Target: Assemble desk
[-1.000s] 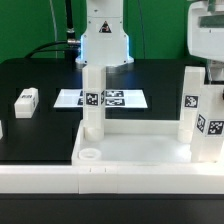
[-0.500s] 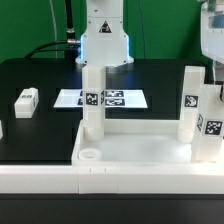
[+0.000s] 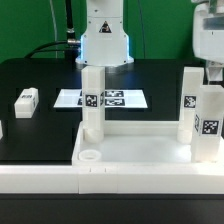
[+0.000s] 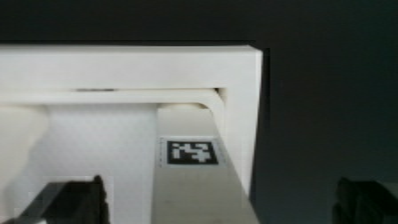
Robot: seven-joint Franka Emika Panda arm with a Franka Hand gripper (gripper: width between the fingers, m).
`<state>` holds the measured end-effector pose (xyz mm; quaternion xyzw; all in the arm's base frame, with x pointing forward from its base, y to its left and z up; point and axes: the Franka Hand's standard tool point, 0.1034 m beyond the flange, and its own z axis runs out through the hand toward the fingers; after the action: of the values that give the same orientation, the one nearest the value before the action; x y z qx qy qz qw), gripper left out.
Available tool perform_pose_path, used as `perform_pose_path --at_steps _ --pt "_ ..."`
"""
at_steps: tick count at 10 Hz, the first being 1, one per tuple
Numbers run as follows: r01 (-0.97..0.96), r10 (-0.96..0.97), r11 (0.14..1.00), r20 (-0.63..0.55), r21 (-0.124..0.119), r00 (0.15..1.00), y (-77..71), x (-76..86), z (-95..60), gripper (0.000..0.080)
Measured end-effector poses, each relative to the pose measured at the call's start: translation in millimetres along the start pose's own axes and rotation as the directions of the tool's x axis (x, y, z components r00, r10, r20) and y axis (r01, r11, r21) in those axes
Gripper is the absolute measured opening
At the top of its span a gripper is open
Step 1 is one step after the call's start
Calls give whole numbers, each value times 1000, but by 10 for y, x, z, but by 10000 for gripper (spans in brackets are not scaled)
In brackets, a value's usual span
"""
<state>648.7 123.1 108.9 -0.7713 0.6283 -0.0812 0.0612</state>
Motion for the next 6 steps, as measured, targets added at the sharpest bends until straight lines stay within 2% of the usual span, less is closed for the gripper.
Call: perform_pose_path --at_steps 1,5,6 --pt "104 -104 995 1 -4 995 30 1 12 646" --pt "322 -322 947 -1 -2 947 18 10 8 649" --pt "533 -533 846 -6 -4 846 11 86 -5 649"
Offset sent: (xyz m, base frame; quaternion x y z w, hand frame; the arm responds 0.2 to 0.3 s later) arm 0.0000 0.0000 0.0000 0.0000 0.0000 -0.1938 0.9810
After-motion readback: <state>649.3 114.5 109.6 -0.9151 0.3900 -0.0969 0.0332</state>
